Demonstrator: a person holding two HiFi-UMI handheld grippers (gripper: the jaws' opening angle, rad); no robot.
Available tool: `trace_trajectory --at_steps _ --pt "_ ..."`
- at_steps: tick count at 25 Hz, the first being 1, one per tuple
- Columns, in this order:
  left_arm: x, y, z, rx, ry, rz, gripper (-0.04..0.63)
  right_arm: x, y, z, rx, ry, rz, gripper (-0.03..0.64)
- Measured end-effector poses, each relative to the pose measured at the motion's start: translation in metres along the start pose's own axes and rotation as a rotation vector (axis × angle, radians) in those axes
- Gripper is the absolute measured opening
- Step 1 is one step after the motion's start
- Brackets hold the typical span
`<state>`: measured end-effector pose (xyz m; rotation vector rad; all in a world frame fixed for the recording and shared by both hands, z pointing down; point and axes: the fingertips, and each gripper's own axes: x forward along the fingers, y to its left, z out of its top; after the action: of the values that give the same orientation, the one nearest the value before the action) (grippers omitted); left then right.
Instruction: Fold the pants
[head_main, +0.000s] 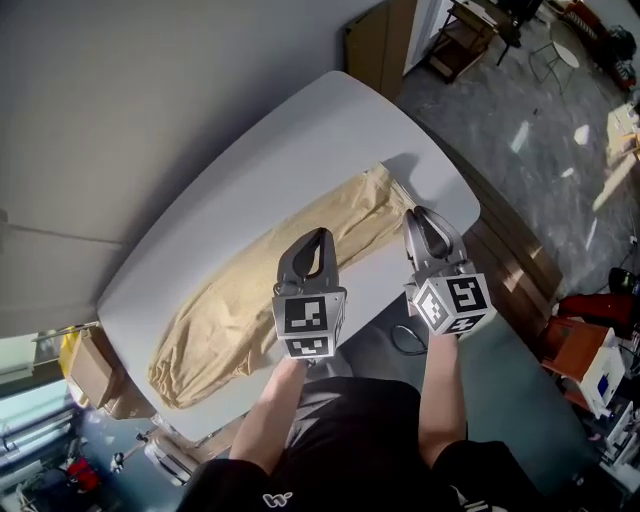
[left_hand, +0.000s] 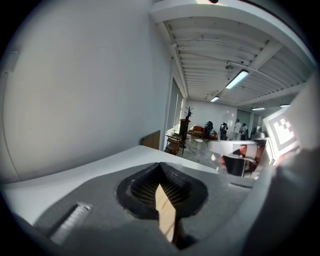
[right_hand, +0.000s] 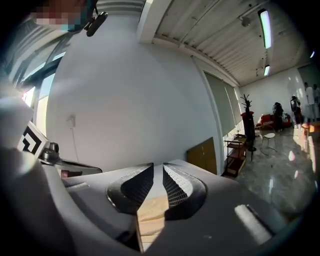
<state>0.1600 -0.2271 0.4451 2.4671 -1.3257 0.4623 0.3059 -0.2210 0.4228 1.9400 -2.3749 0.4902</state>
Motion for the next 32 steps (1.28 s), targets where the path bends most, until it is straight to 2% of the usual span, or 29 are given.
trace_trajectory --at_steps 3,5,6,7,15,20,25,29,32 --pt "0.021 -0.016 -0.010 0.002 0.032 -0.041 0.003 0.000 -0.031 -0.033 0.044 0.124 -0.067 0.087" --pt "0.034 -0.031 -0.018 0.014 0.073 -0.083 0.005 0.000 -0.053 -0.058 0.104 0.216 -0.110 0.137" --pt "0.041 -0.039 -0.023 0.018 0.094 -0.109 0.071 0.000 -0.063 -0.068 0.139 0.243 -0.124 0.160" --pt "0.046 -0.047 -0.027 0.018 0.109 -0.134 0.106 0.000 -0.072 -0.075 0.169 0.261 -0.136 0.188" --pt "0.082 -0.067 -0.052 0.041 0.154 -0.198 0.125 0.018 -0.101 -0.124 0.226 0.375 -0.175 0.225" --pt "0.091 -0.075 -0.070 0.048 0.215 -0.234 0.137 0.022 -0.113 -0.156 0.302 0.464 -0.206 0.213" --pt "0.092 -0.071 -0.080 0.033 0.233 -0.233 0.137 0.027 -0.109 -0.183 0.336 0.564 -0.211 0.207" --pt "0.094 -0.063 -0.081 -0.019 0.235 -0.207 0.137 0.029 -0.115 -0.187 0.340 0.586 -0.231 0.158" --pt "0.092 -0.059 -0.083 -0.030 0.242 -0.198 0.137 0.031 -0.119 -0.189 0.399 0.583 -0.245 0.163"
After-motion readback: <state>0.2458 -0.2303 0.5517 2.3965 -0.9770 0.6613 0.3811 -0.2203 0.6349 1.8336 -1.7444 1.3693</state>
